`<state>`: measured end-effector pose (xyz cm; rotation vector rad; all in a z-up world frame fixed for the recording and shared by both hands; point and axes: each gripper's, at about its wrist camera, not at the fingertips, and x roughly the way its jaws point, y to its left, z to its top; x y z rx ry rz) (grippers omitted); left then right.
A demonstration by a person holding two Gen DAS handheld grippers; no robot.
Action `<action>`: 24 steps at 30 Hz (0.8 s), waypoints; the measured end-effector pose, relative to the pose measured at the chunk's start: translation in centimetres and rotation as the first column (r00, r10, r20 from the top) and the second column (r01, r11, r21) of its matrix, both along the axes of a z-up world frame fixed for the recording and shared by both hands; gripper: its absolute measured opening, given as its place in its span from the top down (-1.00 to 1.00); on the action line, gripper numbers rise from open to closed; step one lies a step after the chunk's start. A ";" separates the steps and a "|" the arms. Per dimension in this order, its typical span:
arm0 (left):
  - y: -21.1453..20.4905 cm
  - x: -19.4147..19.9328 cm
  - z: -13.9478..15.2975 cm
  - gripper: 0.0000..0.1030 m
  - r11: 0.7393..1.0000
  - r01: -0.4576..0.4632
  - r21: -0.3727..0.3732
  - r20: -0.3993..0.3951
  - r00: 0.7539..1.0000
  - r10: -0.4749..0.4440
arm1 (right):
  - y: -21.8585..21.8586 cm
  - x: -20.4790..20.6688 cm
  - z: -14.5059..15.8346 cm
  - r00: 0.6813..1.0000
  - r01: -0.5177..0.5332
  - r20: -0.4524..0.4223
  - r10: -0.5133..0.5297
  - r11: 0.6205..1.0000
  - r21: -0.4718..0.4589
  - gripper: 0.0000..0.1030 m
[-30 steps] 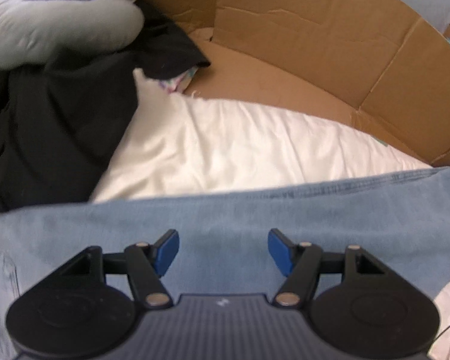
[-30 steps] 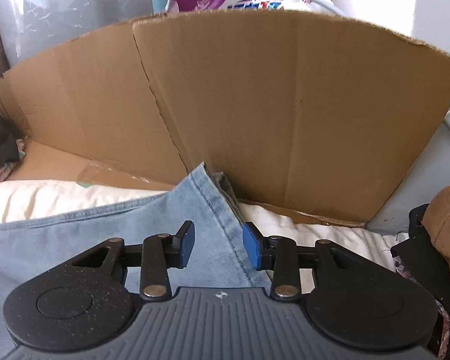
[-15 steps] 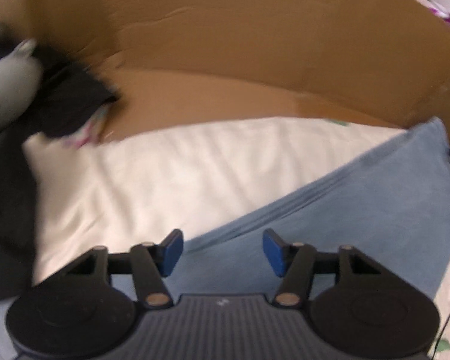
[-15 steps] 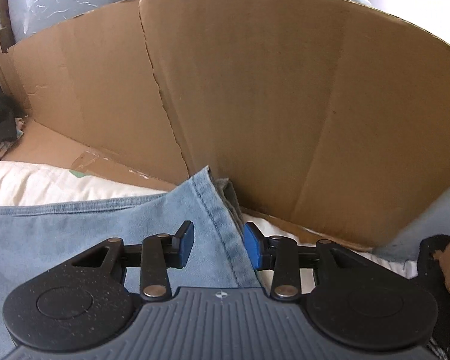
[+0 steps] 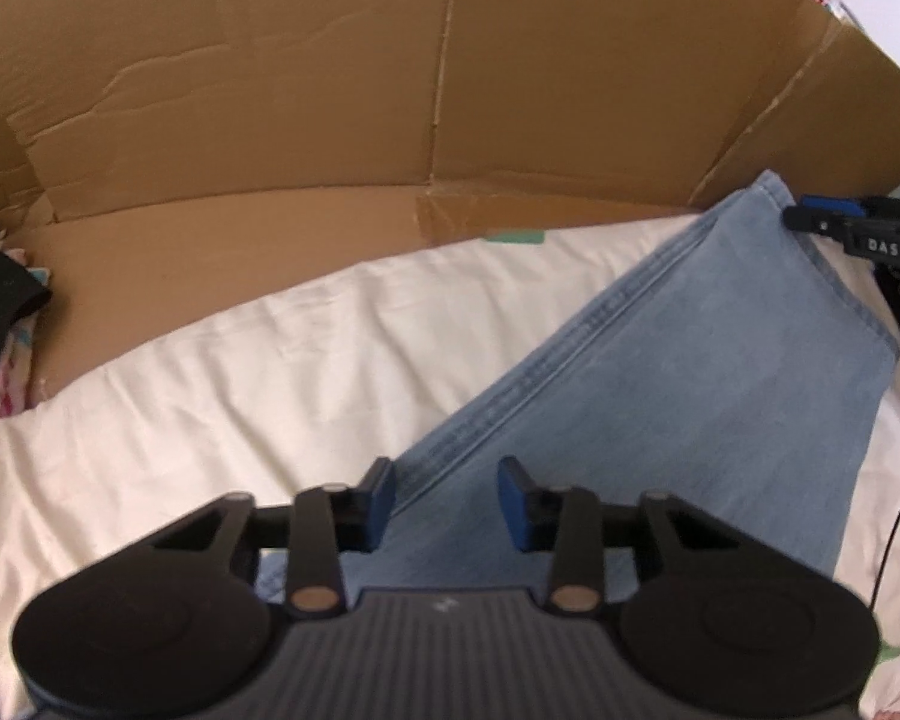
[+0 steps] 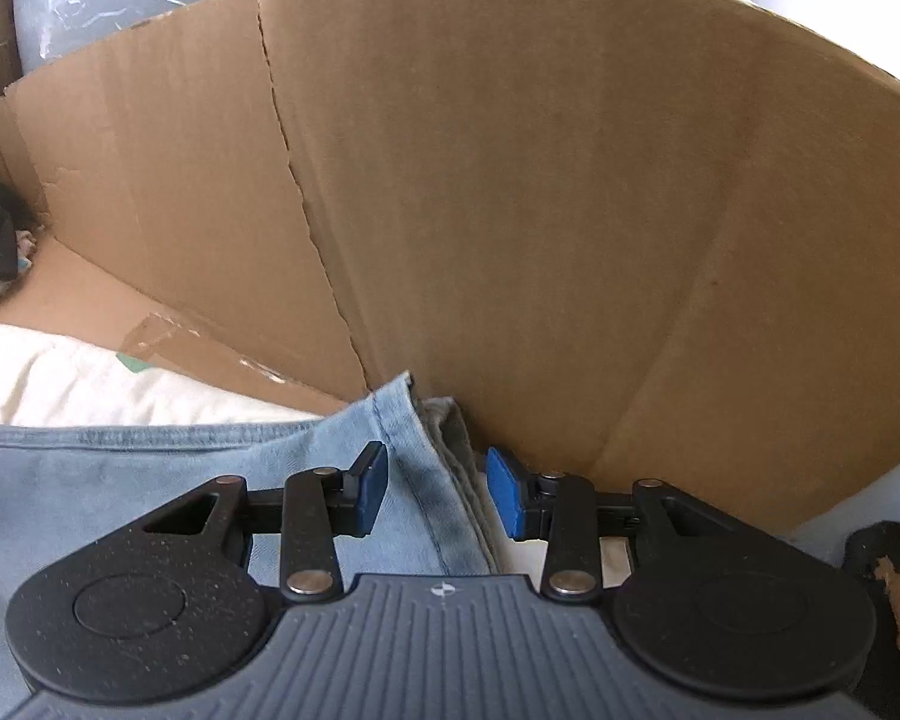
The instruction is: Fold clothes
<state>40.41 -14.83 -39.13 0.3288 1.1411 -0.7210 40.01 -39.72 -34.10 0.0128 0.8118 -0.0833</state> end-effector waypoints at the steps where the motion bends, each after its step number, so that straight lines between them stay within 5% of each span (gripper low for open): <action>1: -0.1 0.0 -0.1 0.32 1.000 0.002 -0.001 0.000 1.000 -0.002 | 0.1 0.1 0.1 1.000 -0.010 0.005 0.010 1.000 0.001 0.15; 11: -1.7 -1.0 -1.3 0.29 0.988 0.139 0.072 0.040 0.989 -0.143 | 2.5 1.9 -0.9 0.996 -0.088 -0.020 0.086 0.993 -0.085 0.14; 13: -1.8 -0.9 -1.4 0.29 0.987 0.147 0.068 0.035 0.988 -0.150 | 2.3 2.2 -1.0 0.996 -0.080 -0.035 0.077 0.993 -0.092 0.36; 15: -2.0 -0.9 -1.5 0.30 0.985 0.160 0.064 0.030 0.986 -0.162 | 2.1 2.2 -1.0 0.997 -0.073 -0.040 0.069 0.993 -0.096 0.79; 18: -2.1 -1.5 -1.4 0.33 0.975 0.210 0.076 0.047 0.976 -0.213 | 1.9 1.6 -0.6 0.998 -0.066 -0.016 0.065 0.993 -0.103 0.95; 24: -2.5 -1.8 -1.7 0.37 0.959 0.265 0.101 0.051 0.961 -0.271 | 1.4 0.4 0.1 0.998 -0.053 0.030 0.056 0.992 -0.115 0.96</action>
